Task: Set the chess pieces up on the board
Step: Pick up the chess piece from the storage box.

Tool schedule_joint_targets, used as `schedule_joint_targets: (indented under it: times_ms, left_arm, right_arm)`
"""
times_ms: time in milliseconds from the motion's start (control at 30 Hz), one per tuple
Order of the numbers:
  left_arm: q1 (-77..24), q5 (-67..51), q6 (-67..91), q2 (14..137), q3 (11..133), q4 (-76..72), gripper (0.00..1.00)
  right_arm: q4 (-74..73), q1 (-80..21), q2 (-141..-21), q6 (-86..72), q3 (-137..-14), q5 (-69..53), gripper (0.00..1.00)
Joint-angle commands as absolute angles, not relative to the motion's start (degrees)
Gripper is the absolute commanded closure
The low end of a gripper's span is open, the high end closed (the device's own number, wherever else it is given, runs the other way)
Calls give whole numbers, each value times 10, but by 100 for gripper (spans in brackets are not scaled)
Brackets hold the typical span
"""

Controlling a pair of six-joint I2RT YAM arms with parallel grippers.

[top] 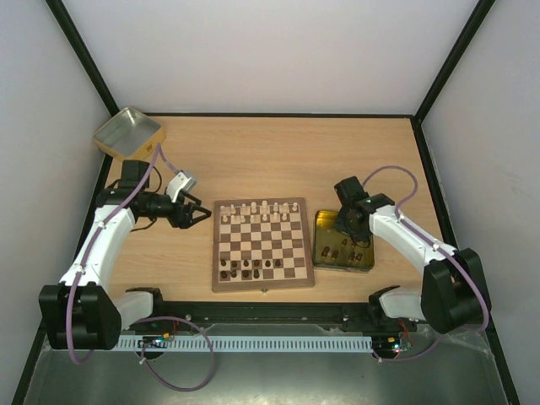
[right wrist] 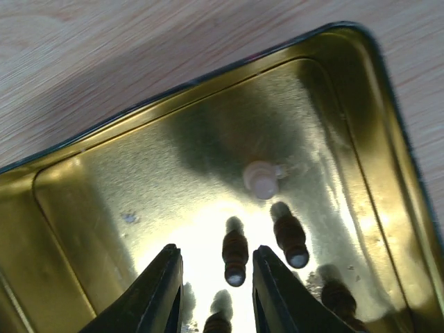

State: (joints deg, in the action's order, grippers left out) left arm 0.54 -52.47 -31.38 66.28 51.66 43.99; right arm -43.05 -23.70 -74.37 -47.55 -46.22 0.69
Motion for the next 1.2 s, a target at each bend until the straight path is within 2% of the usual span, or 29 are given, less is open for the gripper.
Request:
schedule_joint_targets:
  times_ms: [0, 800, 1167]
  left_arm:
    - [1, -531, -311, 657, 509, 439, 35]
    - [-7, -529, -309, 670, 513, 439, 35]
    - [-8, -528, -306, 666, 511, 436, 35]
  right_arm:
    - [-413, -204, -726, -479, -445, 7, 73]
    - [-363, -153, -759, -456, -409, -16, 73]
    - [-340, -150, -784, -451, -407, -18, 77]
